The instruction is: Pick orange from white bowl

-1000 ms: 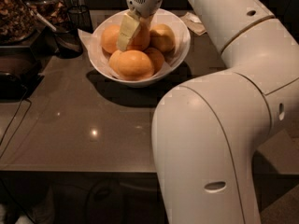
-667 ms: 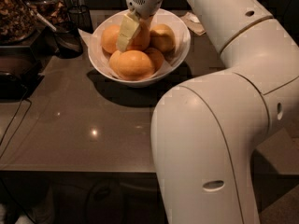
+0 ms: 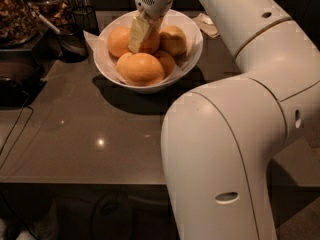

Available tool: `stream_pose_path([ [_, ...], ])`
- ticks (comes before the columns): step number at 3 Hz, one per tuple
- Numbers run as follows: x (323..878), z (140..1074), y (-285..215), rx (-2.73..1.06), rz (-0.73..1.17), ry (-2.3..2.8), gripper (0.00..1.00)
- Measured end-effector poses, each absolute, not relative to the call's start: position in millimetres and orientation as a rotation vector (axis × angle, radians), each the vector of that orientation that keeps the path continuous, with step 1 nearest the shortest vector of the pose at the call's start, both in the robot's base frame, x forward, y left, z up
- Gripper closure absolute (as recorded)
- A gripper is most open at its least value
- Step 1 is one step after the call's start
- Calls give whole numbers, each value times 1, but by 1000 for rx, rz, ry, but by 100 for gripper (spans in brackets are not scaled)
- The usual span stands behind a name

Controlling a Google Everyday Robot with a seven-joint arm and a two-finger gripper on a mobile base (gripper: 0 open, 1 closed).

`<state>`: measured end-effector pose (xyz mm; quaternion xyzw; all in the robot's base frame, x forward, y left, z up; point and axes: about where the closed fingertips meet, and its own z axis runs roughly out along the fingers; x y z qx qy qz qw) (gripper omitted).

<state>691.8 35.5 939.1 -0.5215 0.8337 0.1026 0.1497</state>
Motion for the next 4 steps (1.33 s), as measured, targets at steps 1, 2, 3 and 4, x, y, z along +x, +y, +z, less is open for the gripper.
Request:
stream_pose_path([
  [1,691,939,33,-1498,294,2395,100],
  [2,680,961,14,-1522,280,2267,100],
  [3,651,982,9,-1575,297,2151,100],
  [4,648,983,9,-1583,297,2144,100],
])
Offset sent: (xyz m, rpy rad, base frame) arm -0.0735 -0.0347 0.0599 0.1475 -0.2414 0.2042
